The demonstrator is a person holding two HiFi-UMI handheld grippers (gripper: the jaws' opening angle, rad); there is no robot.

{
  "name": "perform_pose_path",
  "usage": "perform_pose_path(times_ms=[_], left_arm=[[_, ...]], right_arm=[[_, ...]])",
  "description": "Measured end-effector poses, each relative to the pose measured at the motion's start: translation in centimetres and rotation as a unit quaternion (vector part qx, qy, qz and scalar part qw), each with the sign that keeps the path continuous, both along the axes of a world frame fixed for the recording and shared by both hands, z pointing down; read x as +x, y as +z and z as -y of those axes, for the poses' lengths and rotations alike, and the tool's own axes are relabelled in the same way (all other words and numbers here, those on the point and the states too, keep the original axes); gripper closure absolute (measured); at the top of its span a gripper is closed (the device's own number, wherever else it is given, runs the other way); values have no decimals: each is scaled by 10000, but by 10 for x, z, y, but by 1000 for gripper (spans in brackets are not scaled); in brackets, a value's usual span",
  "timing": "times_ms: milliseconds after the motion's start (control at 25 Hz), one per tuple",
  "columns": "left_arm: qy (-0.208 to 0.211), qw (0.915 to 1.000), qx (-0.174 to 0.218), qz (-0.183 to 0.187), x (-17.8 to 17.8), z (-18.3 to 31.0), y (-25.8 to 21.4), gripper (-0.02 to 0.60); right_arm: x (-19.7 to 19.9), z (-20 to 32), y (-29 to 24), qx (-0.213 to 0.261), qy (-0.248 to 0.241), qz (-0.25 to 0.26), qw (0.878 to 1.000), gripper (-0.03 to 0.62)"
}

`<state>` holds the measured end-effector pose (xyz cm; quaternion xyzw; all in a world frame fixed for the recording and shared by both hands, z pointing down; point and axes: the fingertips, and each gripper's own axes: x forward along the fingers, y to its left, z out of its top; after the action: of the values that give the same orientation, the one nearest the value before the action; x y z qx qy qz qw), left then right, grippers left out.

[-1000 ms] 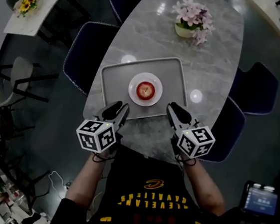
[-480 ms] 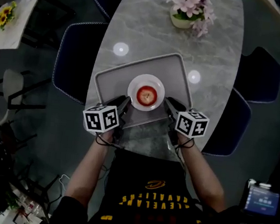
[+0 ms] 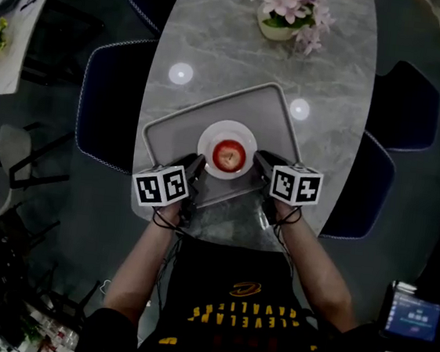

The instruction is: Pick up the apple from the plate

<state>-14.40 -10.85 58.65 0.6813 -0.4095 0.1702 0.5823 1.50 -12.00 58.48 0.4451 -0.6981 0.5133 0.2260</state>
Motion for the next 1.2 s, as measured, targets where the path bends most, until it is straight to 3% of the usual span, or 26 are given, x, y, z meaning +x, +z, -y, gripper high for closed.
perform_pose_path(times_ms=[560,680,880,1200], left_arm=[[270,9994,-212,-11,9,7,9,482],[190,9992,-346,-4,6,8,14,526],[143,9987,-473,-116,7,9,16,529],[74,9967,-759,-270,9,14,14,539]], right_arm=[[-12,0,15,-500,-101,301,9982,533],[-16,-1,17,-553,-144,322,9978,533],[-14,0,19,-608,-116,403,9973,533],[-11,2,21,-899,260,744,9928,543]])
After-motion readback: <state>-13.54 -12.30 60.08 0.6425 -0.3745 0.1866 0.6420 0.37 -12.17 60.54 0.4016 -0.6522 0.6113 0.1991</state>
